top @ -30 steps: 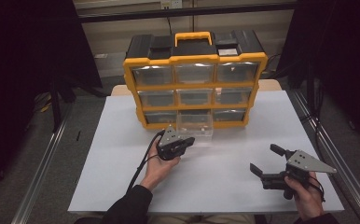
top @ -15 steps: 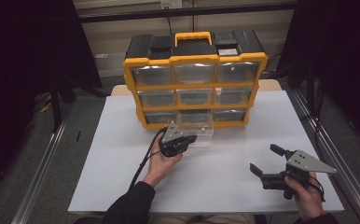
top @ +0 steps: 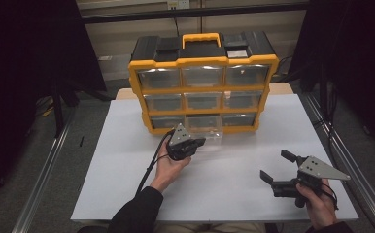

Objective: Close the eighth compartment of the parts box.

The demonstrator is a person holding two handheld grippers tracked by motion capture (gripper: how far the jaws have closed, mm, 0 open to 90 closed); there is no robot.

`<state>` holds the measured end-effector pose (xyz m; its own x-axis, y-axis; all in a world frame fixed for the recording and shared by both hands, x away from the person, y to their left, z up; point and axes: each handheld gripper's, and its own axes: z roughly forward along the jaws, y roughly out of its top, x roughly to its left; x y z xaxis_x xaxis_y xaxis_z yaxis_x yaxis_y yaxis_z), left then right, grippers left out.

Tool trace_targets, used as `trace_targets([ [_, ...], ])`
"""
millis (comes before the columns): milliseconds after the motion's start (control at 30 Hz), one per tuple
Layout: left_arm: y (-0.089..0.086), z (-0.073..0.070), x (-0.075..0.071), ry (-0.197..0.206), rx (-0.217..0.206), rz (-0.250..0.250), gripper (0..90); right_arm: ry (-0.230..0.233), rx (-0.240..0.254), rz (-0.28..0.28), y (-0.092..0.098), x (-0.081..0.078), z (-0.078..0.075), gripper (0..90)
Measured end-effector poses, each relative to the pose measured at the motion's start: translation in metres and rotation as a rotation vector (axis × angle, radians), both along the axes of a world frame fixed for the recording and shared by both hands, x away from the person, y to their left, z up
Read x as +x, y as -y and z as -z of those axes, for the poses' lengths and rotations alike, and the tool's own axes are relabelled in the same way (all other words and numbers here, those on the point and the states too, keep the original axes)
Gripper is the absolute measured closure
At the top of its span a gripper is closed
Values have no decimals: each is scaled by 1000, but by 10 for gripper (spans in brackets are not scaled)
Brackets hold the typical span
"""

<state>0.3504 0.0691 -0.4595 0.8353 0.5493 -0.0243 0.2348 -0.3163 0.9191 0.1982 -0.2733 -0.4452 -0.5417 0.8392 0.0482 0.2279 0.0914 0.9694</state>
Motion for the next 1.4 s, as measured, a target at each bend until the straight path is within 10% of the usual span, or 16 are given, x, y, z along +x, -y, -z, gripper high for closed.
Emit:
trace_targets([
  [1400,1,-2,28,2,33,-19,900,5,0,-2,2,-1,0,3],
])
